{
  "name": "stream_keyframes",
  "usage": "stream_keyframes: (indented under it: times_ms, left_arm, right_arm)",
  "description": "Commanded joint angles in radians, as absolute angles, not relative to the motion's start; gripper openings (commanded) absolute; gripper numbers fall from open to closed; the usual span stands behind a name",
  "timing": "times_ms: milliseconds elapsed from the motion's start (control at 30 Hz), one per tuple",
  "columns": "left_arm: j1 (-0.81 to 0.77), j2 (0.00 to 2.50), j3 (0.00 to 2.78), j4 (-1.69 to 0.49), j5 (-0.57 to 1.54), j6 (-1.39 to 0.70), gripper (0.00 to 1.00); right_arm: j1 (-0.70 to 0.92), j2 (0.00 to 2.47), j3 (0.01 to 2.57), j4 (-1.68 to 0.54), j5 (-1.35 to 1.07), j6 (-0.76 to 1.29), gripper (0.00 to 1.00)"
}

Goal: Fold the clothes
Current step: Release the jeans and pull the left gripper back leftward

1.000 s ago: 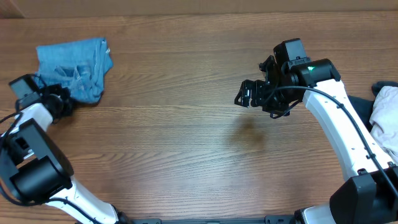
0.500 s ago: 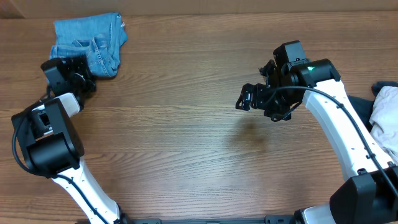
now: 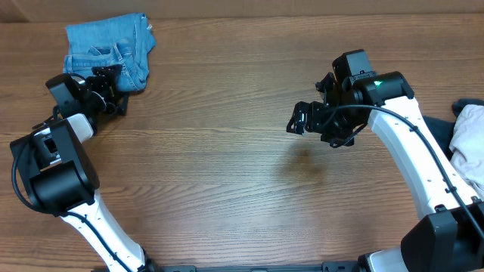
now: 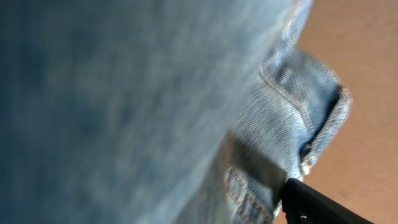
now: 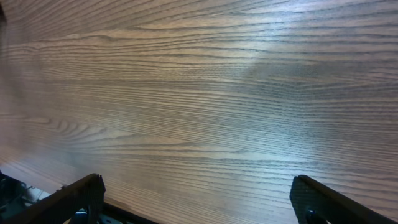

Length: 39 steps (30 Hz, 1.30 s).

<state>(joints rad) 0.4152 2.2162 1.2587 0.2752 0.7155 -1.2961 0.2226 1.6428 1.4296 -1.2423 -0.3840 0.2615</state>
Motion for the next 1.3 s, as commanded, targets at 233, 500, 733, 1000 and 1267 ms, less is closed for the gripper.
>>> stream_keyframes:
  times_ms: [233,500,733,1000,1267]
  left_arm:
    - [0.520,2.276,1.207,0.127,0.624,-1.109,0.88]
    - [0.594,2.275,1.207,0.127,0.622,-1.031,0.90]
    - [0.596,2.196,1.207,0.120,0.621,-0.955,0.88]
    - [0.595,1.821,1.207,-0.127,0.621,-0.893,0.42]
    - [0.435,1.664,1.207,-0.014,0.097,-0.766,0.04]
  right_arm:
    - [0.218,1.630,1.426,-1.247,-0.374,0.259,1.00]
    - [0.218,1.630,1.426,-1.239,-0.374,0.259,1.00]
    - [0.218,1.630,1.426,-1.241,-0.374,0.259,1.00]
    - [0.218,1.630,1.426,-1.207,-0.374,0.259,1.00]
    - [0.218,1.630,1.426,-1.211,-0.374,0.246,1.00]
